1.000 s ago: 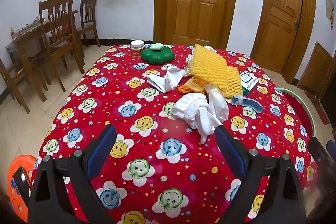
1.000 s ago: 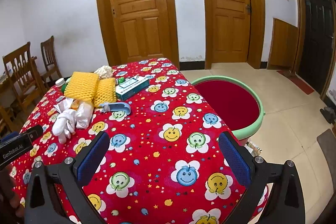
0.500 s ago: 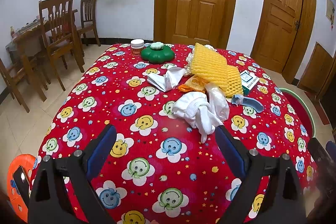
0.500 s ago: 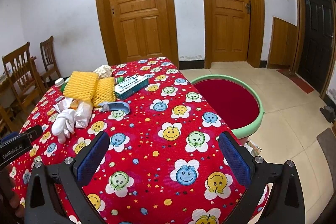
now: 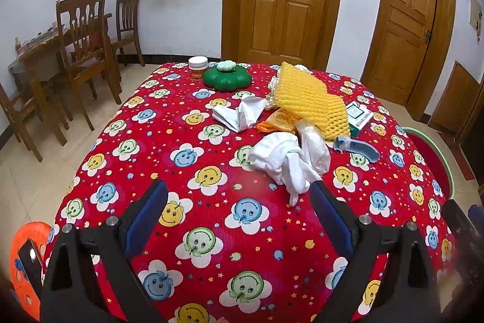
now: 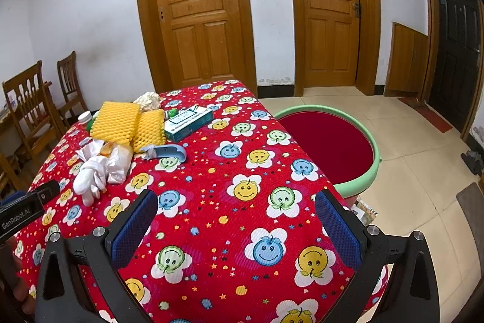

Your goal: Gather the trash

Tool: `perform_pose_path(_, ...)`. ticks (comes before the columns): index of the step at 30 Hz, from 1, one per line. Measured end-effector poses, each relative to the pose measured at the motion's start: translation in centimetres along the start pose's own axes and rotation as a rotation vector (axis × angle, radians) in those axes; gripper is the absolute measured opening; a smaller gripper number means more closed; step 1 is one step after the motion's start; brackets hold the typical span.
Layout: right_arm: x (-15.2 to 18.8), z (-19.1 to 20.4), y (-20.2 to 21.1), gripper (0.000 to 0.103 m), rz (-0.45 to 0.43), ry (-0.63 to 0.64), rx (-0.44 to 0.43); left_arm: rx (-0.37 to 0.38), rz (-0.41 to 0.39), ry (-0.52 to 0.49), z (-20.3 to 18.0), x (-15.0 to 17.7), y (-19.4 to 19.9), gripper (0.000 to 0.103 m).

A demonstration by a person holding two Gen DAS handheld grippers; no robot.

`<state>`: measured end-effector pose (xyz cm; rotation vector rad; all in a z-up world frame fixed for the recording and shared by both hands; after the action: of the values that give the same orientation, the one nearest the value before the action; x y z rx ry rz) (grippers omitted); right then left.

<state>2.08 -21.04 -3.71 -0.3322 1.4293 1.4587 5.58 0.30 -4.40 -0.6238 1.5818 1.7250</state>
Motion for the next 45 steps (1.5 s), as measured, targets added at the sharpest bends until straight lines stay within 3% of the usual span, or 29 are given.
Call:
perform_pose_path(28,0.0,-0.1,0.1,0.103,0.005,-0.001,0.002,0.004,0.003,-0.004,-0.2,0.3,-0.1,0.094)
perform_pose_path(39,-2.1,0.6,-1.4,0.103,0.038,-0.004,-0.026,0.107,0.088,-0.043,-1.3,-1.1,-4.0,0.094)
perform_pose_path(42,-2.8,0.7,-2.3,0.103,0.06,-0.01,-0.032,0.128,0.108,-0.056,-1.8,-1.6,-5.4,0.09)
perform_pose_path(45,-3.3,1.3,-3.4,0.103,0.093,-0.015,-0.038,0.152,0.131,-0.055,-1.9,-2.0,-6.7,0.075)
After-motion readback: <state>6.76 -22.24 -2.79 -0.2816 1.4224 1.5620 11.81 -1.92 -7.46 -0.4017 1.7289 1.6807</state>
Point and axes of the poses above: each gripper's, at about its wrist camera, not at the fingertips, and y roughly against the way its jaws point, z to its left, x to its underside, the point moved 7 cm from there along -y, roughly the way its jaws point, and after that the axes turned 15 degrees about -y, right-handed, at the moved point
